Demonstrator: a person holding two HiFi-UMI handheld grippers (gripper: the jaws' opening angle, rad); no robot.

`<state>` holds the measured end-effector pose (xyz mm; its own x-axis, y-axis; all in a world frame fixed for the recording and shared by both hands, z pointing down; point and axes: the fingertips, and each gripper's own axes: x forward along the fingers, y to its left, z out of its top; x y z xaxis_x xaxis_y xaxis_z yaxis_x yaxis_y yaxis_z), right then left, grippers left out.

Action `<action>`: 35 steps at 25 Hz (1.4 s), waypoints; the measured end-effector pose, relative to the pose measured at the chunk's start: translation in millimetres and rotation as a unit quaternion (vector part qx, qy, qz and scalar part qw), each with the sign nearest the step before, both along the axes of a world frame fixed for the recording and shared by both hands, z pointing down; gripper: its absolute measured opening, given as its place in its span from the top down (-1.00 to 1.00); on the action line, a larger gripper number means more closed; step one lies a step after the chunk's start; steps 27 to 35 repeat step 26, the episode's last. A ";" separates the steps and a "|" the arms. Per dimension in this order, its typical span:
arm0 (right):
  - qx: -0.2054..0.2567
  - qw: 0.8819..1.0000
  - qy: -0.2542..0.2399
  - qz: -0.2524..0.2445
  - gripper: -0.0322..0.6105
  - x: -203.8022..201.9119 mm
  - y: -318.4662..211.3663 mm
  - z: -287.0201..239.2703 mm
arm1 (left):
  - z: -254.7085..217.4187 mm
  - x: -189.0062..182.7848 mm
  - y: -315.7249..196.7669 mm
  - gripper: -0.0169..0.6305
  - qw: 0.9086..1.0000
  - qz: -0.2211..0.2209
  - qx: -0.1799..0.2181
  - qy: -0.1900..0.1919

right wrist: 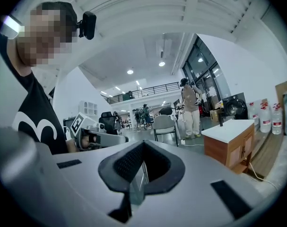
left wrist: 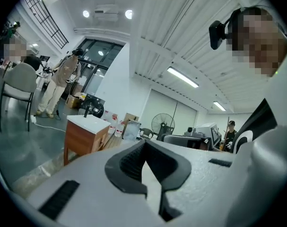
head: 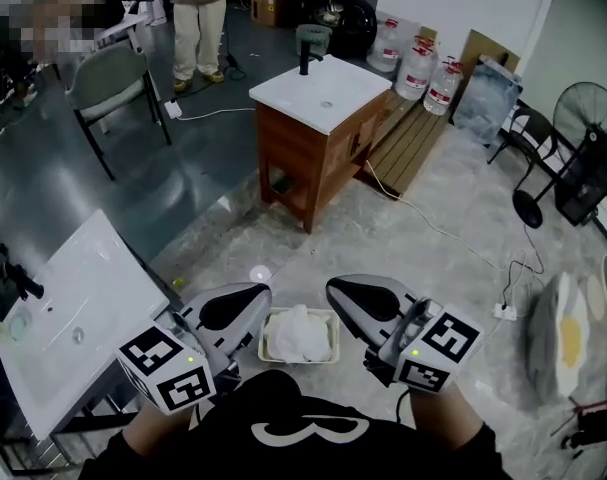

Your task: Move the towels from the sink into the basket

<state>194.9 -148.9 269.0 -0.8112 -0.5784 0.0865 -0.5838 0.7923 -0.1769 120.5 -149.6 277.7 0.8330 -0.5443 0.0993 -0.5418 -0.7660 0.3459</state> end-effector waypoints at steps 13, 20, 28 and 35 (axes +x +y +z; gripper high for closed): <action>-0.007 1.000 -0.002 0.006 0.89 14.1 -12.0 6.4 | 4.7 22.2 -11.3 0.93 1.000 0.014 0.010 -0.023; -0.019 1.000 -0.002 0.005 0.89 15.9 -24.9 17.6 | 15.6 23.3 -27.4 0.93 0.999 0.008 0.000 -0.032; -0.024 1.000 -0.004 0.009 0.89 19.3 -34.9 23.6 | 20.0 26.8 -35.2 0.93 0.999 0.012 -0.001 -0.031; -0.024 1.000 -0.004 0.009 0.89 19.3 -34.9 23.6 | 20.0 26.8 -35.2 0.93 0.999 0.012 -0.001 -0.031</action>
